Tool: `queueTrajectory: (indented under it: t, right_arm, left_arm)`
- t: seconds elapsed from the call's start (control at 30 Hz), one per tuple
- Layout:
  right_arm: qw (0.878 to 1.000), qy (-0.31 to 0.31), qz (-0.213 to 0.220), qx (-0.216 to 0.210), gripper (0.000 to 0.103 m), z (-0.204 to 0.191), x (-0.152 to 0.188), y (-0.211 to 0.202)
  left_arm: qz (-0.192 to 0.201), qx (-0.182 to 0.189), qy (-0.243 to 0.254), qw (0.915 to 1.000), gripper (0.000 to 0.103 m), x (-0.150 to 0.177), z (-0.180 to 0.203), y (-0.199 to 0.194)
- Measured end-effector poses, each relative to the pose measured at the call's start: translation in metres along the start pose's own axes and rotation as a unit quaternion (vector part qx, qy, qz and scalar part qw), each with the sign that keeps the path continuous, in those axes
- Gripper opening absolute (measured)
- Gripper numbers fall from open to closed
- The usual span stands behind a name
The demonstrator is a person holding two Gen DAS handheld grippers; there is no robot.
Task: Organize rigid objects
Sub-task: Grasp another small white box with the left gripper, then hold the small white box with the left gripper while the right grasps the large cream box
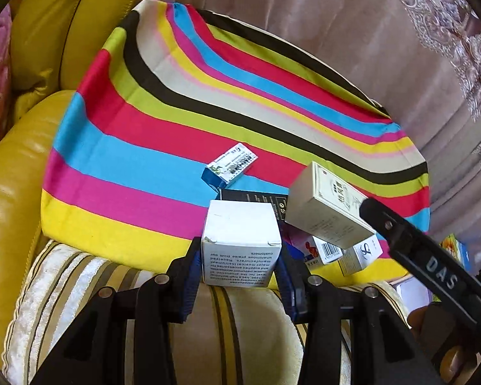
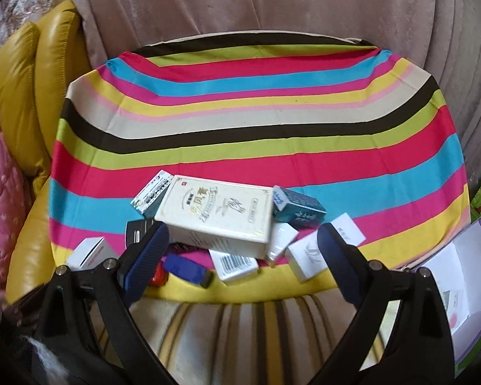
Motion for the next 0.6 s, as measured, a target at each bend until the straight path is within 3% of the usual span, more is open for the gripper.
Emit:
queueTrajectory:
  t: [0.2, 0.6]
  right_arm:
    - [0.999, -0.010, 0.021, 0.024, 0.095, -0.016, -0.013, 0.004]
    - [0.999, -0.012, 0.017, 0.045, 0.097, -0.027, -0.019, 0.024]
  left_arm:
    - [-0.005, 0.010, -0.013, 0.9999, 0.044, 0.007, -0.005, 0.002]
    - [-0.007, 0.018, -0.028, 0.9994, 0.044, 0.007, -0.009, 0.007]
Point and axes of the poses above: each gripper's, at about its wrist camera, not at the fingertips, and y roughly the way its jaws point, z to its right, x to its underside, the point moved 8 cm from there along y, roughly the way its jaws point, and after that the axes turned 4 degrees about -z, right-handed, at the moved point
